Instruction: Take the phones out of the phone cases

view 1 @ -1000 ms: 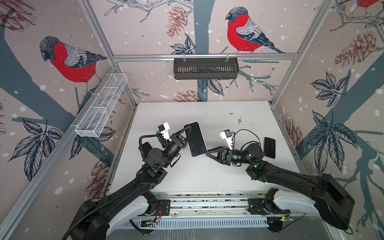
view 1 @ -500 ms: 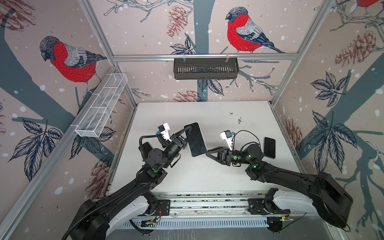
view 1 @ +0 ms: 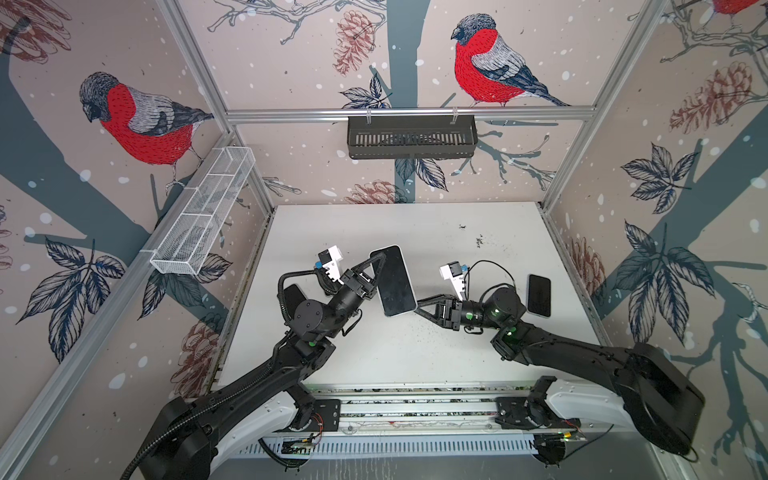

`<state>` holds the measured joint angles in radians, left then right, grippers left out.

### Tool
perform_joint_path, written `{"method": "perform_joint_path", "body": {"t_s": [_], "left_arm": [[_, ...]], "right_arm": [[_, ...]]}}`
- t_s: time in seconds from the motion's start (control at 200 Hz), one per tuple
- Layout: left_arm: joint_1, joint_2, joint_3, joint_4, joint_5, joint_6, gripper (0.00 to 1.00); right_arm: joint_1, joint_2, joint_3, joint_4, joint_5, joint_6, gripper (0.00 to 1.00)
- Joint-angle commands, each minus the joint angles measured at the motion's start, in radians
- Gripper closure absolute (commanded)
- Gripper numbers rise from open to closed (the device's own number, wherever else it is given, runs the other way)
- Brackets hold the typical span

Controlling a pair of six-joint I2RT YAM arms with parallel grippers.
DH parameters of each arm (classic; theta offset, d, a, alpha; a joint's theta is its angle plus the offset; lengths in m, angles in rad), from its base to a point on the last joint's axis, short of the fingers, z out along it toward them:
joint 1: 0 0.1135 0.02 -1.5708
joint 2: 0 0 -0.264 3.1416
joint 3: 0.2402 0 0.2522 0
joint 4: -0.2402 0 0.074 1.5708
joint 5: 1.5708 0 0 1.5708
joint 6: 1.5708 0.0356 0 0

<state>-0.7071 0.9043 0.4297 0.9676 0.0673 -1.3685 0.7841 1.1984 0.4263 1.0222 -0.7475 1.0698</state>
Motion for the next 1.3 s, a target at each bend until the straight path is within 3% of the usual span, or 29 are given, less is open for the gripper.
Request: {"method": "perform_joint_path", "body": {"t_s": [0.0, 0.33, 0.69, 1.296], "left_arm": [[-0.009, 0.009, 0.005, 0.099, -0.005, -0.011, 1.0], [-0.029, 0.054, -0.045, 0.153, -0.033, -0.025, 1.0], [-0.029, 0.031, -0.023, 0.103, -0.041, 0.001, 1.0], [-0.049, 0.085, -0.017, 0.172, -0.04, 0.002, 1.0]], "right_arm": [[0.0, 0.004, 0.01, 0.033, 0.003, 0.02, 0.68], [-0.002, -0.039, 0.006, 0.008, -0.008, 0.015, 0.65], [-0.006, -0.228, -0.101, -0.073, 0.014, -0.035, 0.37], [0.022, -0.163, -0.065, -0.052, 0.012, -0.047, 0.44]]}}
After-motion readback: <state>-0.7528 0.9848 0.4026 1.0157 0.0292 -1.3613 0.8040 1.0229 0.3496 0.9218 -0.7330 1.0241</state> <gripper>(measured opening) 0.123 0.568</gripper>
